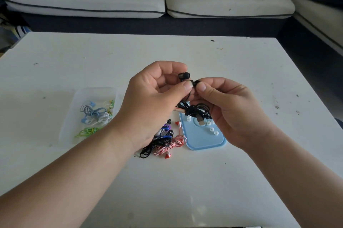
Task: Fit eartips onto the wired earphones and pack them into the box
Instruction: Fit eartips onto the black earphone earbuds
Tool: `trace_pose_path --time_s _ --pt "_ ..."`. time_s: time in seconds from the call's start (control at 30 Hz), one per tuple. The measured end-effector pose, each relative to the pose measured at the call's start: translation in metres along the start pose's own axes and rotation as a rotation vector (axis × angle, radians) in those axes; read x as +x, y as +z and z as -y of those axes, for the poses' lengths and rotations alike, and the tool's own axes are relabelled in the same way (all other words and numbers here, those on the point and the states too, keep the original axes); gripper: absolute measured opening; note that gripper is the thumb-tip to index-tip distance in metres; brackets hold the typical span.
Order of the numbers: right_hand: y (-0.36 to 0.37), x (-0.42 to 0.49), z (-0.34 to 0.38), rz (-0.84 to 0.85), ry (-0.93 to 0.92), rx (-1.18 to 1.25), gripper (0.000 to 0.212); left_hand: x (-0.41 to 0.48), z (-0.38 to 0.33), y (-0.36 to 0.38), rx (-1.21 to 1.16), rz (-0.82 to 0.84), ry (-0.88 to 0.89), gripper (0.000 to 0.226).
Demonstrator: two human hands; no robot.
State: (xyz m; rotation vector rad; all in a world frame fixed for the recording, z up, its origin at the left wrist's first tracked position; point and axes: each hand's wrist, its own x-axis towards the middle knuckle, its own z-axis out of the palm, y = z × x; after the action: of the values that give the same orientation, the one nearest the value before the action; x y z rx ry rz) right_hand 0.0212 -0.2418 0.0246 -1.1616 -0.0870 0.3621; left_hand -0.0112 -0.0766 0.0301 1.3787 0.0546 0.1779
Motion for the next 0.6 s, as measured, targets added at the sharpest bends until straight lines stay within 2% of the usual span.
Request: trace_pose_path --time_s 0.2,0.6 --pt "0.006 -0.001 -0.004 -0.069 -0.034 -0.033 0.006 0.0 0.003 0.001 0.053 -0.021 0.026 0.026" --pt "0.022 -0.007 -0.015 -0.283 -0.105 -0.085 0.004 -0.004 0.008 0.008 0.095 -0.116 0.107 0.024"
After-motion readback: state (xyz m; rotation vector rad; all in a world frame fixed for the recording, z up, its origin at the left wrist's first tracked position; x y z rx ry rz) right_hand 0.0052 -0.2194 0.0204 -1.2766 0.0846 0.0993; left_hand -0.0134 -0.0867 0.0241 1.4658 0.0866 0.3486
